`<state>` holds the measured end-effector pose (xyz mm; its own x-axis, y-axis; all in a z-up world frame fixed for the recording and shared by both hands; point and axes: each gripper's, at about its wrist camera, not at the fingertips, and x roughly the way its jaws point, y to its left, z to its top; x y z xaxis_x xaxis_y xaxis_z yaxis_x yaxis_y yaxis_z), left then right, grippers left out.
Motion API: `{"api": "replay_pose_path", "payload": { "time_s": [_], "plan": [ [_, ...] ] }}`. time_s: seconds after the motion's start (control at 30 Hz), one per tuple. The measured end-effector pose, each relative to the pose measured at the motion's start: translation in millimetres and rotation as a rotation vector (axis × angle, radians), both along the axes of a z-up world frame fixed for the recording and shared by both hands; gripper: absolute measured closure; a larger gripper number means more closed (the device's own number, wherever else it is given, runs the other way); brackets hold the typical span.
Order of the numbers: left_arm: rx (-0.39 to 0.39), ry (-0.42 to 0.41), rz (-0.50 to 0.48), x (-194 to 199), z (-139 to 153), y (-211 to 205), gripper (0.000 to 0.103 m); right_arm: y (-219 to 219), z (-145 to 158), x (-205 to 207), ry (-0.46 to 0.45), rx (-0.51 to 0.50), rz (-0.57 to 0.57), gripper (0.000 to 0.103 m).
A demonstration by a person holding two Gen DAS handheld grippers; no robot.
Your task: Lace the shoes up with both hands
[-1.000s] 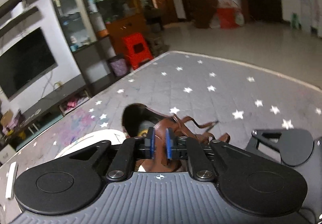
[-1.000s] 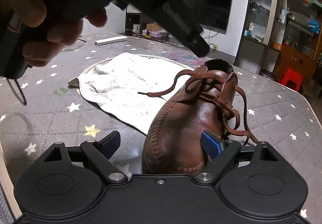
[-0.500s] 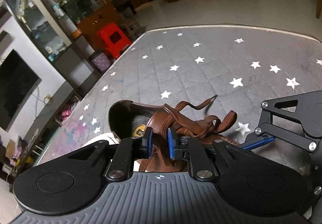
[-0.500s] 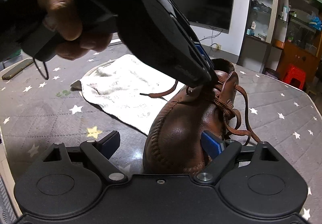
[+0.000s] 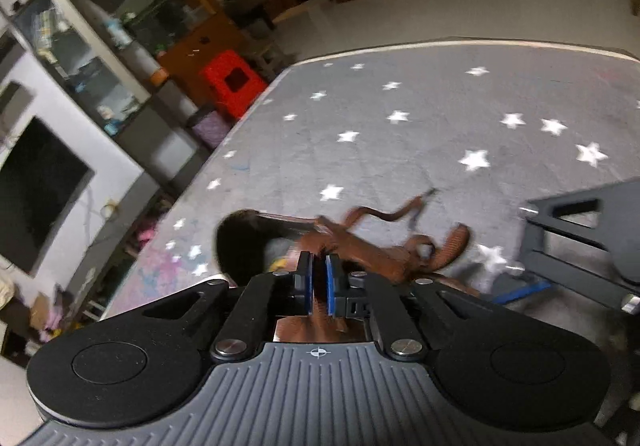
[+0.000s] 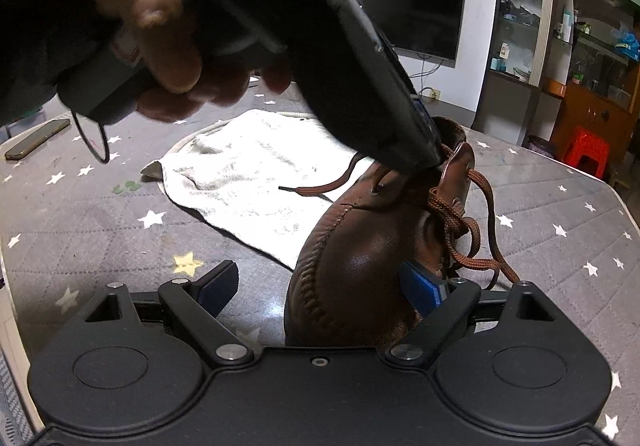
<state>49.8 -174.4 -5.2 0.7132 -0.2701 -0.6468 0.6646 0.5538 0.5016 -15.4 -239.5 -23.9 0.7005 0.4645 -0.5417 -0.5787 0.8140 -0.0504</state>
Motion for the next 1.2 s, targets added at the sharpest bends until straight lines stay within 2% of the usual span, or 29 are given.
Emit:
{"api": "replay_pose_path", "payload": {
  "time_s": [0.33, 0.5, 0.57, 0.7, 0.93, 1.07, 1.2],
  "plan": [
    [0.030, -0.015, -0.004, 7.5, -5.4, -6.5, 0.095, 2.6, -1.4, 0.4, -0.001, -0.004, -0.004, 0.013],
    [0.008, -0.116, 0.080, -1.1, -8.3, -6.6, 0.101, 4.9, -2.5, -0.2, -0.005, -0.010, -0.005, 0.013],
    [-0.043, -0.165, 0.158, -9.4, -8.0, -5.1, 0.101, 6.3, -2.9, -0.8, -0.009, -0.015, -0.005, 0.013],
    [-0.149, -0.209, 0.252, -21.5, -8.7, 1.3, 0.101, 8.9, -3.8, -1.9, -0.015, -0.024, -0.006, 0.013],
    [-0.396, -0.268, 0.497, -35.5, -5.5, 33.4, 0.101, 10.5, -4.9, -2.1, -0.022, -0.035, -0.009, 0.013],
    [-0.533, -0.195, 0.631, -40.8, -10.4, 62.0, 0.101, 11.6, -5.4, -1.8, -0.023, -0.037, -0.009, 0.013],
    [-0.656, -0.070, 0.735, -41.1, -19.4, 86.7, 0.101, 12.7, -5.9, -1.5, -0.024, -0.038, -0.009, 0.013]
  ]
}}
